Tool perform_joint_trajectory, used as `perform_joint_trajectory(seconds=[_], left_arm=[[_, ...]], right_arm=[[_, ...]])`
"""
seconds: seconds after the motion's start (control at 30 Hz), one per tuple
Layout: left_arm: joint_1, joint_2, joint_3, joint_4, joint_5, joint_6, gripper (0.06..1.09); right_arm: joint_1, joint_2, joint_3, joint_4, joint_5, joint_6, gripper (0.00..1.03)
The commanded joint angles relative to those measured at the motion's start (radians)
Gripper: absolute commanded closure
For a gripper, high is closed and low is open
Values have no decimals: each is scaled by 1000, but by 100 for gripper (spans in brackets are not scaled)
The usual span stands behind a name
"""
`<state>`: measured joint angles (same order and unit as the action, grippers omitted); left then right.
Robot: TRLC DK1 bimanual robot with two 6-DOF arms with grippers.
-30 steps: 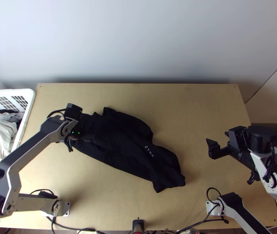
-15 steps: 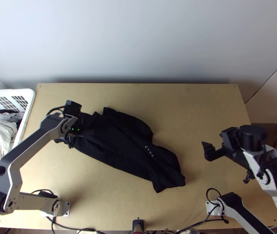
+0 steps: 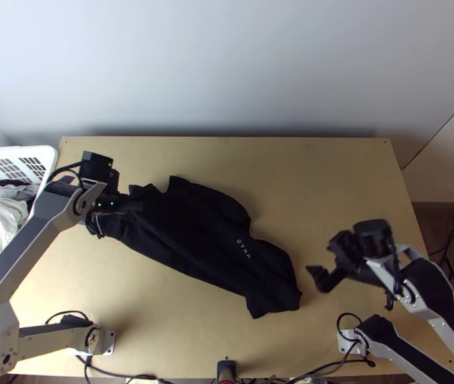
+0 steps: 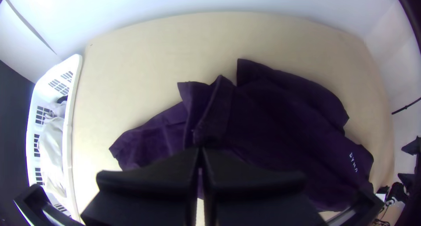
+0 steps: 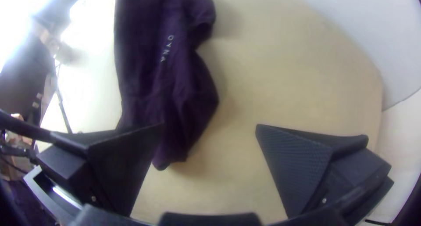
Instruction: Fold the t-shirt
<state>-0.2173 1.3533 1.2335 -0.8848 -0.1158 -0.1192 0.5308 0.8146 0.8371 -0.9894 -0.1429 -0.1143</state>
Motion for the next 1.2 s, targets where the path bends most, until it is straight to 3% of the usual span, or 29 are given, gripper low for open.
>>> perform_joint_trajectory(seconds=[0.0,0.43,0.8,1.17], left_arm=[[7,-36,21,-34,-5,-7,105],[-4,-29,14,-55,-22,-13,105],[-10,-13,41,-55,-30,-20,105],[-10,-2,60,-55,-31,-17,105]], right_arm=[[158,-15,-49,-34,-14,-35,5],[439,49,-128,40,-14,-68,5],[385,210,-217,218,-14,-107,7],[344,296,-217,284,-12,-108,14]])
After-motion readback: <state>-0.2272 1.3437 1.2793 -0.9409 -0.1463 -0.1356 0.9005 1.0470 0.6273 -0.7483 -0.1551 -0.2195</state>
